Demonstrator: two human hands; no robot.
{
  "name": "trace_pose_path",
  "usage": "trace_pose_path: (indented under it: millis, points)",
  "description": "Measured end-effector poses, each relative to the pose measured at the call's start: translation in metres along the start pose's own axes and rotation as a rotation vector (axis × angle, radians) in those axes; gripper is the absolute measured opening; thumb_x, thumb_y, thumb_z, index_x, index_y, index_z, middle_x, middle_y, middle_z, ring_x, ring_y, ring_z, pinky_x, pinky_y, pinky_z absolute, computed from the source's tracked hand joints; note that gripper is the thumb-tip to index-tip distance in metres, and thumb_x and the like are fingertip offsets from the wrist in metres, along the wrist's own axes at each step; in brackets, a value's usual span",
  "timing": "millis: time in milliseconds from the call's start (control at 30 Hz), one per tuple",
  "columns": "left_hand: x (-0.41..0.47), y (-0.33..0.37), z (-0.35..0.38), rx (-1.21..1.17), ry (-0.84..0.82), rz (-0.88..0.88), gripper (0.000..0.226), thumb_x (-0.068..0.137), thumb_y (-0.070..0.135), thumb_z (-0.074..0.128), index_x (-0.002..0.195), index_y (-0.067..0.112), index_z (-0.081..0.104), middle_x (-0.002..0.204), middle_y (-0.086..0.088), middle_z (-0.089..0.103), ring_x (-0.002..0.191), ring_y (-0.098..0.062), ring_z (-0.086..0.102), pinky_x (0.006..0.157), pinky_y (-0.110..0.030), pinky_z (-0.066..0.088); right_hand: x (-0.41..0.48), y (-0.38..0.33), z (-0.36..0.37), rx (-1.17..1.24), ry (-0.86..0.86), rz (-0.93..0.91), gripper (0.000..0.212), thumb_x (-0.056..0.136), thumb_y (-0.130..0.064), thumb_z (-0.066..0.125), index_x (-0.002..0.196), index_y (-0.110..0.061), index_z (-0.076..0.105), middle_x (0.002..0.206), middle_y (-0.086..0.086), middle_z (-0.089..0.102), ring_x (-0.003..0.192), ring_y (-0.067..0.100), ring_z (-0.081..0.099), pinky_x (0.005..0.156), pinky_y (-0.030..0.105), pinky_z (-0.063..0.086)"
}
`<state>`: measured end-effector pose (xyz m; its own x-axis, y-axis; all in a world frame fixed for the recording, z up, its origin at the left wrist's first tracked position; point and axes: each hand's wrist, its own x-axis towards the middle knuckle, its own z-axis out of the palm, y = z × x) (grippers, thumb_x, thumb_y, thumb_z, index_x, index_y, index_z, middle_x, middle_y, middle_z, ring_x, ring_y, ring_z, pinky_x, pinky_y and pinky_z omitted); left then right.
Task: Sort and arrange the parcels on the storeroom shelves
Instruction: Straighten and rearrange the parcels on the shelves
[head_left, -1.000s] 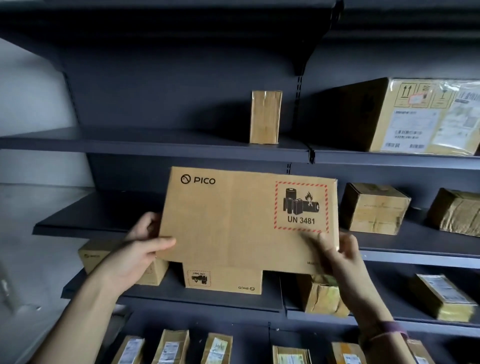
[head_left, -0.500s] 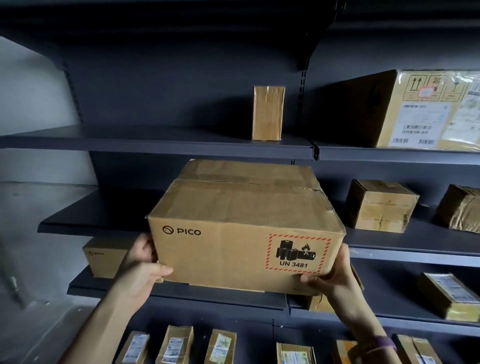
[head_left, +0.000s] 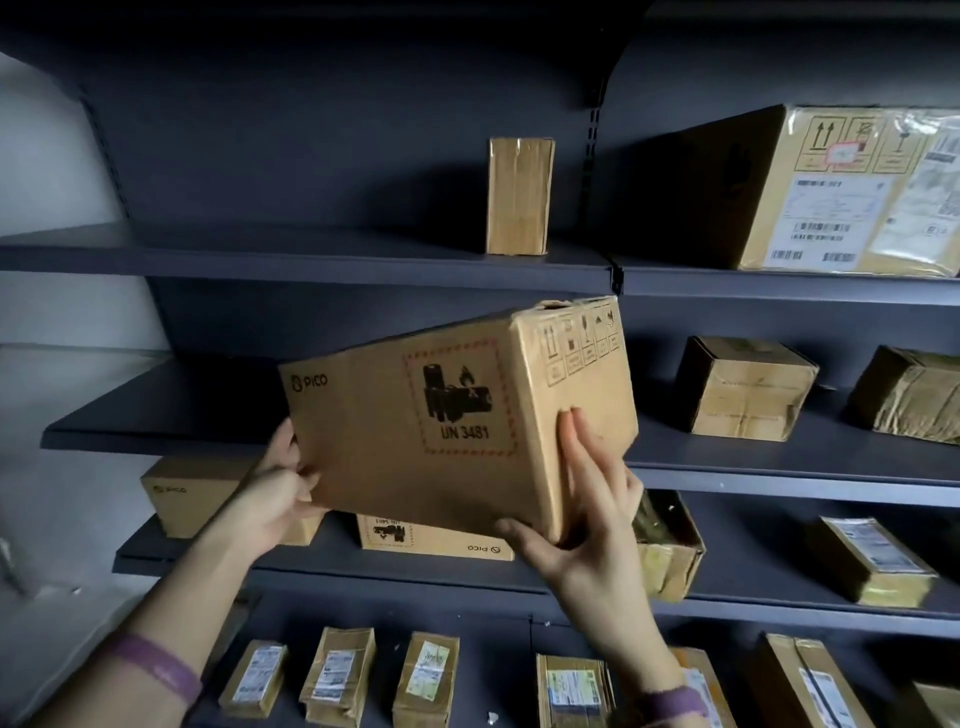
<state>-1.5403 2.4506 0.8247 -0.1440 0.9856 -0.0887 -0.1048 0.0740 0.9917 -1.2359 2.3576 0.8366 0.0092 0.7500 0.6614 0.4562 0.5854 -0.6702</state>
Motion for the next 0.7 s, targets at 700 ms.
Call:
trace_pose_path:
  millis: [700]
  points:
    - [-0.01, 0.009, -0.002, -0.455, -0.371, 0.062, 0.062, 0.08, 0.031, 0.072, 0.137, 0.037, 0.05, 0.131, -0.007, 0.061, 0.116, -0.026, 0.062, 0.079, -0.049, 0.056, 0.022, 0.074, -0.027, 0.853, 0.312, 0.434, 0.039, 0.097, -0.03, 0.05, 0.136, -0.024, 0.054, 0.134, 0.016, 0.059, 0.116, 0.028, 0.058, 0.084, 0.035, 0.057]
